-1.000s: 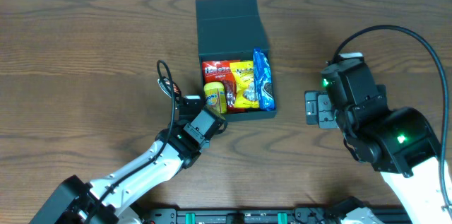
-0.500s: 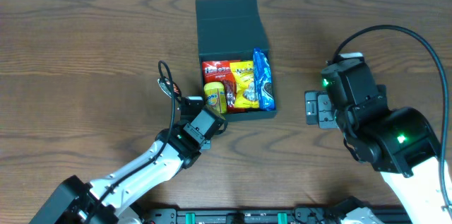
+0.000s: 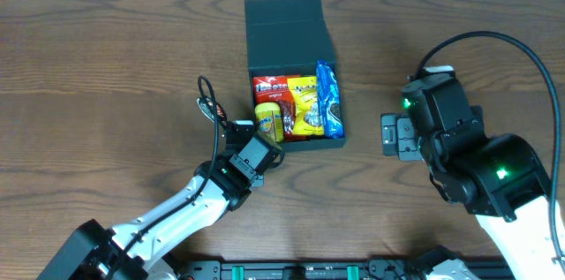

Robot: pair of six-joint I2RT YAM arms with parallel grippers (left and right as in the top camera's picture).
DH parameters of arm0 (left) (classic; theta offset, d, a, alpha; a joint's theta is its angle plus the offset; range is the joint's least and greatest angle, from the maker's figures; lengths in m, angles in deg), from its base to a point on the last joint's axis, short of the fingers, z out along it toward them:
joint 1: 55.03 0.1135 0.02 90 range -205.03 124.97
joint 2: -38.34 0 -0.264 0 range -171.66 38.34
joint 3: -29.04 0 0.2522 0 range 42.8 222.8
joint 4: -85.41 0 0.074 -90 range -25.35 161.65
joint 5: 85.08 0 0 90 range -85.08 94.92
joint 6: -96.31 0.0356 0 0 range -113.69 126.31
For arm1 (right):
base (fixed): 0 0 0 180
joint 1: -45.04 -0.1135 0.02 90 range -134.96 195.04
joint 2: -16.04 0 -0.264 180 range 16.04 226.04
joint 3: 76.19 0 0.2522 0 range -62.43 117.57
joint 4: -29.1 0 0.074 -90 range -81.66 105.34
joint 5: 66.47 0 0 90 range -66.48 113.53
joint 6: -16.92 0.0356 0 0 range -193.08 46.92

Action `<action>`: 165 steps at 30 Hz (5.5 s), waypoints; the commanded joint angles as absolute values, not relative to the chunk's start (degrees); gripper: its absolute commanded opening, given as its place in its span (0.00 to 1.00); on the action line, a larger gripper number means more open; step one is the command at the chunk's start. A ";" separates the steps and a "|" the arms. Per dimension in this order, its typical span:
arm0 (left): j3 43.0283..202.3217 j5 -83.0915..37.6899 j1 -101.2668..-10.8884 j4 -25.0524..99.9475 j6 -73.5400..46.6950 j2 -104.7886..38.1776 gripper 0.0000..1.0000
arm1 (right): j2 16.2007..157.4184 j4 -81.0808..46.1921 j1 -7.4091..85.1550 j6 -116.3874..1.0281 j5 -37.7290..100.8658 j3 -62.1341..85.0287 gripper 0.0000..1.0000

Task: Pack container
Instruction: 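Grasp the small blue Eclipse pack with the left gripper, then lower the Eclipse pack into the box beside the Mentos bottle, then open the left gripper and move it to the black candy bar, then grasp the black candy bar with the left gripper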

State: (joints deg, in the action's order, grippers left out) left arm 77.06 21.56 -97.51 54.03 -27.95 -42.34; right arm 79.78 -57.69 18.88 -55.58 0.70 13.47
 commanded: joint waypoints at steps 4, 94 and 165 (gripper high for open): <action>80.80 19.90 -97.31 47.75 -25.87 -41.01 0.06 | 79.80 -57.69 19.30 -56.04 -0.29 13.40 0.99; 159.55 11.51 -78.80 -23.65 -14.42 -57.53 0.73 | 79.78 -59.97 19.30 -55.10 -0.40 13.40 0.99; 110.41 -0.52 -64.00 37.24 -28.43 -71.06 0.57 | 79.80 -59.44 19.30 -55.12 -0.22 13.40 0.99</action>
State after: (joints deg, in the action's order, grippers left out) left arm 110.59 -1.50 -64.18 37.57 -28.58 -70.80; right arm 79.78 -59.53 18.88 -55.54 0.15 13.45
